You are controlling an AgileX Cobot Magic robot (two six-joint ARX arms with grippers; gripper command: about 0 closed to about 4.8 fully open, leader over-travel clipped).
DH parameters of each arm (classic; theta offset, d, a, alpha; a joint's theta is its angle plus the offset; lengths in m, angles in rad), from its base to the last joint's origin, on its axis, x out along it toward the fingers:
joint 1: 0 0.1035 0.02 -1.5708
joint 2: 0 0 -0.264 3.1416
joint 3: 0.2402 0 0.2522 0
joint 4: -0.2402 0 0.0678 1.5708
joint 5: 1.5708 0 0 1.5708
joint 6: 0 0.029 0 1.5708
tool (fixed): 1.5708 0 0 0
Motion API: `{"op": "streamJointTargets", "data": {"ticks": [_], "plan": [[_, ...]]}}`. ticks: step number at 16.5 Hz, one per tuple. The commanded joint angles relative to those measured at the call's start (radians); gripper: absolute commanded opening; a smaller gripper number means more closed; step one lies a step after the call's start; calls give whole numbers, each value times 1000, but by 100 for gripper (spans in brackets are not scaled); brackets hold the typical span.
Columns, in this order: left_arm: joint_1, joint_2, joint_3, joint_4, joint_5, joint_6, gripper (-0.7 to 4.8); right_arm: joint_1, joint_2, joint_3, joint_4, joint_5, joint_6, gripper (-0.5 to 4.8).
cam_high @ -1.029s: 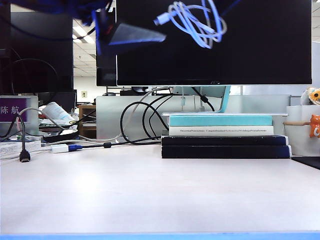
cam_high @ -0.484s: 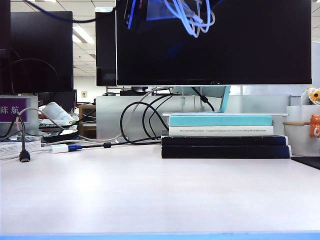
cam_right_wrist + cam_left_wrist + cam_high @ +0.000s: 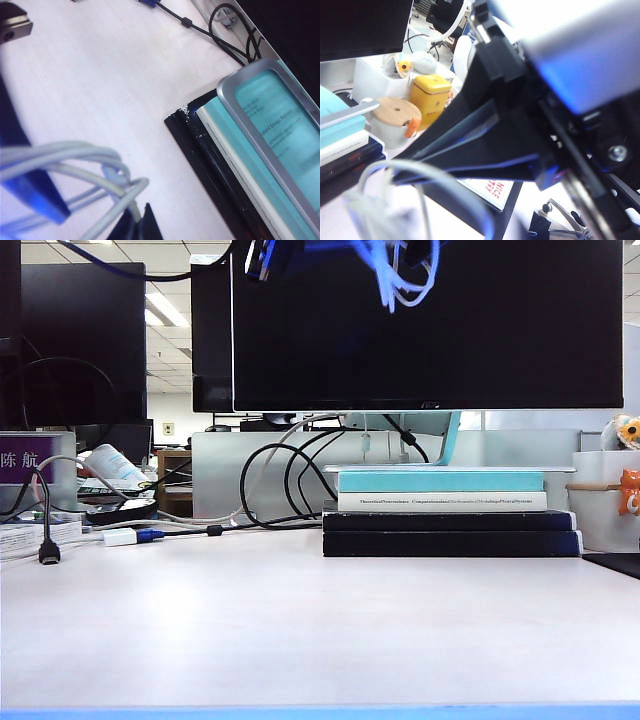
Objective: Unfold the white charging cable into a straight cable.
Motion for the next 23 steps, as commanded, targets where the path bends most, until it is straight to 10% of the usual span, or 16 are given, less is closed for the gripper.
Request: {"op": "streamJointTargets", "data": {"ticks": [1, 4, 15, 19, 23], "plan": [[-2, -2, 2, 1, -18, 3, 265, 0, -6, 4, 34, 56, 53, -2], [-2, -2, 2, 11, -45, -4, 479, 0, -6, 4, 87, 87, 87, -2], [-44, 0, 2, 68, -359, 123, 479, 1, -6, 4, 205, 84, 218, -2], [-44, 3, 2, 73, -359, 145, 218, 1, -6, 4, 237, 79, 237, -2], [-44, 8, 2, 95, -360, 145, 132, 1, -6, 4, 215, 57, 244, -2]]}}
